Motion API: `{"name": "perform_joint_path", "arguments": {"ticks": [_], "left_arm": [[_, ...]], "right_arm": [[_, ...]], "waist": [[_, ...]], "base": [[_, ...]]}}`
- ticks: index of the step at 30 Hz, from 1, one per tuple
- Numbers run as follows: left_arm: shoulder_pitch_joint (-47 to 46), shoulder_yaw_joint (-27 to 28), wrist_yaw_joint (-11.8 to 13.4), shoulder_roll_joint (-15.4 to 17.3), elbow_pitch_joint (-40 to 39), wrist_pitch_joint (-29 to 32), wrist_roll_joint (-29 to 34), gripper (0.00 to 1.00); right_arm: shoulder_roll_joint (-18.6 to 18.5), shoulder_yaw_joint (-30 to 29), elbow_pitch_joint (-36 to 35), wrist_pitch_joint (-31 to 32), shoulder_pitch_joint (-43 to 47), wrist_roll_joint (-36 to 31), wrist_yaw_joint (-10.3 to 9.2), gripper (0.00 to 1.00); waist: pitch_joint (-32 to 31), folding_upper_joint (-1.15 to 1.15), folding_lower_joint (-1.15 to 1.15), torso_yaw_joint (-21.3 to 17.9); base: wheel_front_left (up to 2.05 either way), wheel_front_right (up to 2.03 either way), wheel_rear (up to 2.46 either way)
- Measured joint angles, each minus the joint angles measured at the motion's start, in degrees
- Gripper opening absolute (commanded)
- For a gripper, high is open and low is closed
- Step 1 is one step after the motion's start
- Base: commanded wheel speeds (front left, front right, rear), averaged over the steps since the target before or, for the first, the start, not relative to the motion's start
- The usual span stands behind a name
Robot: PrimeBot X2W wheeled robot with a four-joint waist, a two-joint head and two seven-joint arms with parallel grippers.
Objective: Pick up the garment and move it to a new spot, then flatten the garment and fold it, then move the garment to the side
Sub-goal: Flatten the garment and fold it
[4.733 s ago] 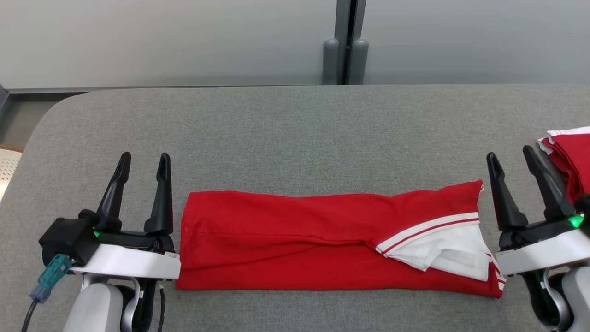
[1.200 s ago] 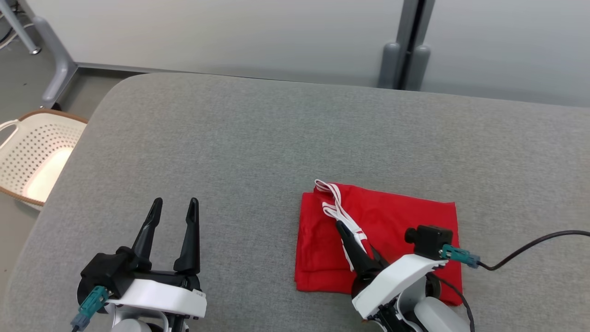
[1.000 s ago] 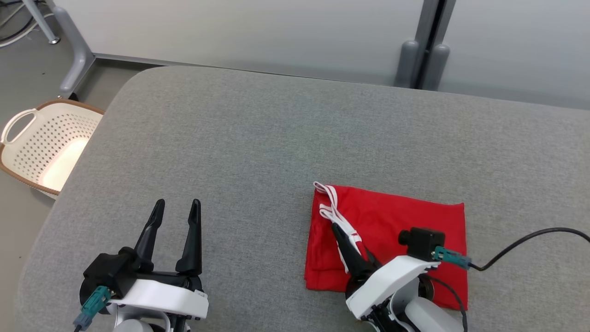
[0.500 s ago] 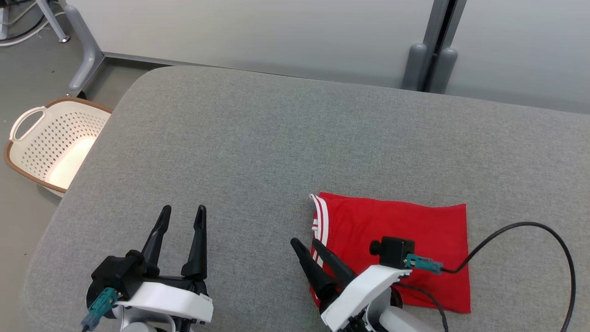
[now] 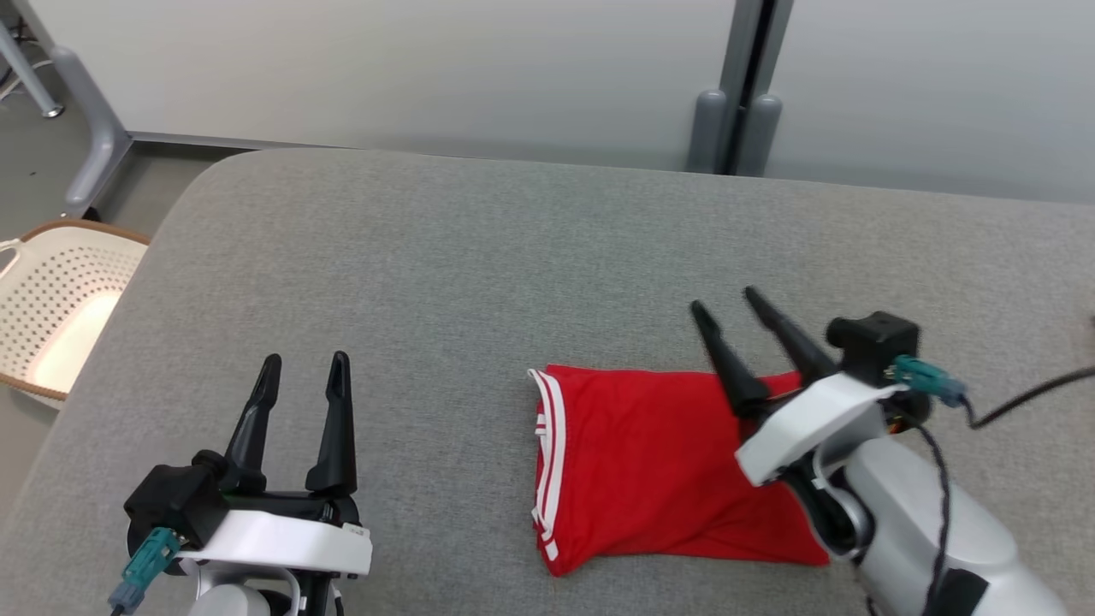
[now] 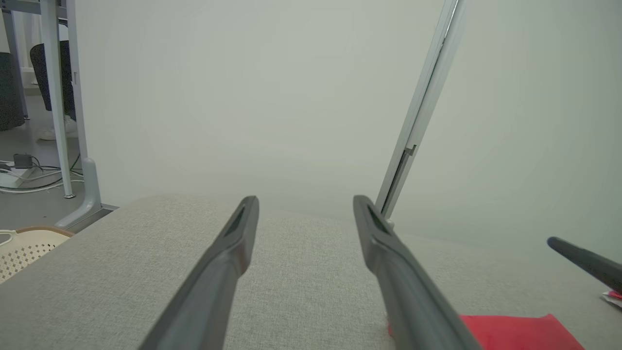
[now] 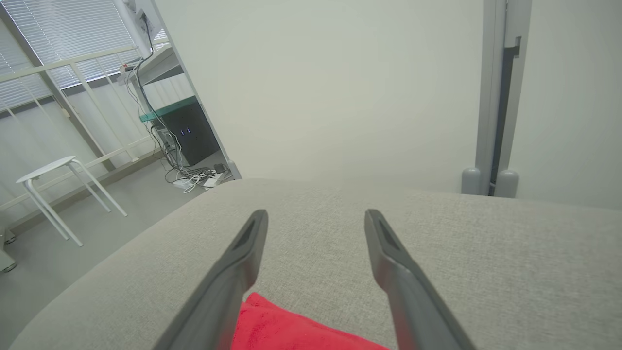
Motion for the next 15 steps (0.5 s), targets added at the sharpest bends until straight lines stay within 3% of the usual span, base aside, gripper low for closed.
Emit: {"name": "perform_joint_path", "arguments": {"ticks": [6, 15], "left_arm": [[-0.6, 1.0, -0.1, 0.0, -1.2, 0.0, 0.1, 1.00], [-0.5, 0.0, -0.4, 0.0, -0.6, 0.0, 2.7, 1.00]], "right_arm": [[-3.8, -12.4, -7.1, 0.0, 6.2, -15.4, 0.01, 1.00], [-1.8, -28.0, -19.4, 0.0, 19.0, -29.5, 0.01, 1.00]], "waist": [[0.1, 0.00, 0.00, -2.4], [0.1, 0.00, 0.00, -5.0]], "base": [[0.00, 0.00, 0.00], [0.00, 0.00, 0.00]]}}
